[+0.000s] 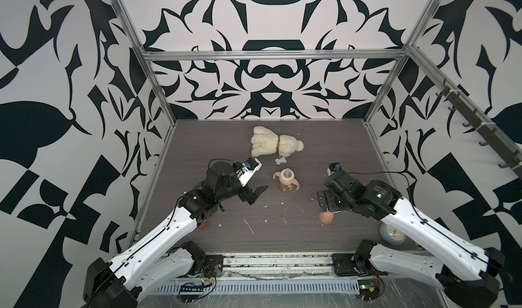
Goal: Assemble the baby bottles
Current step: Pick up the lid from the center of the board.
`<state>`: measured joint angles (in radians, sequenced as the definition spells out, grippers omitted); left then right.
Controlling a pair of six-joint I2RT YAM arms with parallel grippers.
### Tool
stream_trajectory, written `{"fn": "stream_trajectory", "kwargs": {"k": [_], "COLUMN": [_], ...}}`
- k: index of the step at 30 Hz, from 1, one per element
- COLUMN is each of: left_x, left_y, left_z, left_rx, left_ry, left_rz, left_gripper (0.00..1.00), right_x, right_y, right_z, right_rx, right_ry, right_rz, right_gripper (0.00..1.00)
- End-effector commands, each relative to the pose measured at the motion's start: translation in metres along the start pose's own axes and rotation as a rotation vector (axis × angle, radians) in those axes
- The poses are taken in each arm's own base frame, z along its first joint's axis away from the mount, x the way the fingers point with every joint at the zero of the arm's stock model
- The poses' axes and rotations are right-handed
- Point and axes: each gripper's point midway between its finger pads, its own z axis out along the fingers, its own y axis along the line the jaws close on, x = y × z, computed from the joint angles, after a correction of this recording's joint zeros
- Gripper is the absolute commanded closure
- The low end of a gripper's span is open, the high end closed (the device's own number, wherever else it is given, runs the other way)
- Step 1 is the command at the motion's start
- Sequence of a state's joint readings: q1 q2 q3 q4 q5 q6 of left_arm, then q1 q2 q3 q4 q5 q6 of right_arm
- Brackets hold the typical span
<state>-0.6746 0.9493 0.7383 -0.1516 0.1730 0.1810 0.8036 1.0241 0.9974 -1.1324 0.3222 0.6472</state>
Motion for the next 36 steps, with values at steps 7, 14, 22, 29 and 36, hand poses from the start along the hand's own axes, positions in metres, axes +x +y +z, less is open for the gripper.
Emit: {"fn": "stream_trajectory", "kwargs": {"k": [7, 14, 22, 29, 36], "left_x": [-0.003, -0.005, -0.006, -0.004, -0.001], "left_y": [-0.008, -0.006, -0.005, -0.005, -0.005], "left_z": [-0.001, -0.005, -0.001, 0.004, 0.007], "left_rx": [0.044, 0.028, 0.034, 0.04, 0.042], "left_ry": [-0.041, -0.045, -0.029, -0.023, -0.016], "left_rz": [-0.032, -0.017, -0.005, -0.008, -0.009], "left_gripper": [0.01, 0.01, 0.01, 0.01, 0.0], "right_x": [0.034, 0.033, 0.037, 0.052, 0.056], "right_y": [-0.008, 0.005, 0.011, 0.005, 0.004], "right_z": [0.094, 0.117, 0.132, 0.13, 0.133], "right_rx": [0.042, -0.043, -0.057, -0.048, -0.04], "right_ry": [0.165, 0.198, 0.256, 0.289, 0.302], "right_rz": [0.232, 0.201, 0.186, 0.202, 0.195], "right_gripper": [0.01, 0.03, 0.08, 0.16, 0.27]}}
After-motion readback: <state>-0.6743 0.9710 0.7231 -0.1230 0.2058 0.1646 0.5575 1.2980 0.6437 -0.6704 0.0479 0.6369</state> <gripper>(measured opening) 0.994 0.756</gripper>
